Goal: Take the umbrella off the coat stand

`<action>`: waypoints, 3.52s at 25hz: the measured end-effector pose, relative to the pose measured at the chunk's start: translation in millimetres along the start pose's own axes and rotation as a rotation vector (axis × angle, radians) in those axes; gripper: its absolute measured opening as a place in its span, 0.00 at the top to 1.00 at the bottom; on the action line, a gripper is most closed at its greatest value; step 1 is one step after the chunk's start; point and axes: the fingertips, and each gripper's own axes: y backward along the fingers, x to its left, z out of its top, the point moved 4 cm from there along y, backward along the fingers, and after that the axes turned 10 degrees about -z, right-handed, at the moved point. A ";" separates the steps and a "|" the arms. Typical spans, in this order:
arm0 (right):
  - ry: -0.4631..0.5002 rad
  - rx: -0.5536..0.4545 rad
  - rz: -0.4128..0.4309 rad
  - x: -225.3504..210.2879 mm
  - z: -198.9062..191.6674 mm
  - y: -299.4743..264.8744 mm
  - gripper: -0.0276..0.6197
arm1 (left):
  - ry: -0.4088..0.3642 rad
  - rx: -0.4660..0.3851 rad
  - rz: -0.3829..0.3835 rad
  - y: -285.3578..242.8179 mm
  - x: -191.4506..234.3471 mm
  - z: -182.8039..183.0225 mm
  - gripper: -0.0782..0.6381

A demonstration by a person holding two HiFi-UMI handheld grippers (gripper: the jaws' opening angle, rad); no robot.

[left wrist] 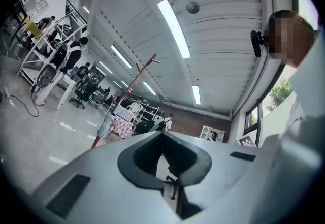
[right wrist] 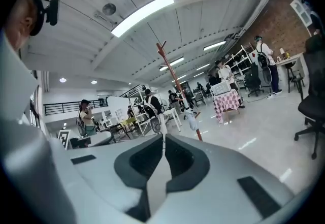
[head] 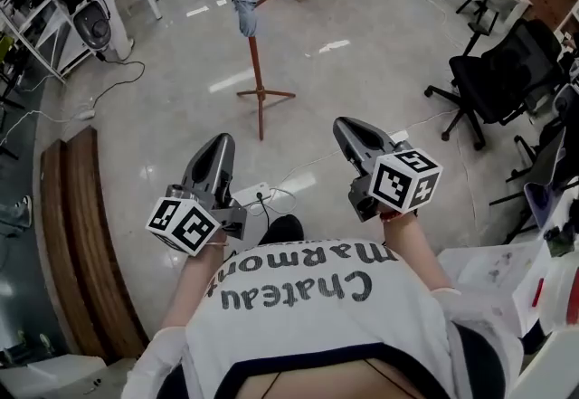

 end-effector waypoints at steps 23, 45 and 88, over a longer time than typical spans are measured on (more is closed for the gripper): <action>0.069 -0.041 0.223 -75.3 125.0 -180.7 0.91 | -0.085 -0.080 0.021 -195.8 138.8 62.6 0.86; 0.078 0.113 0.303 -121.2 128.1 -319.4 0.91 | -0.069 -0.123 0.156 -250.8 217.8 59.4 0.86; 0.399 0.187 0.587 -85.2 191.2 -602.1 0.66 | -0.109 -0.337 0.826 -175.5 268.9 76.4 0.86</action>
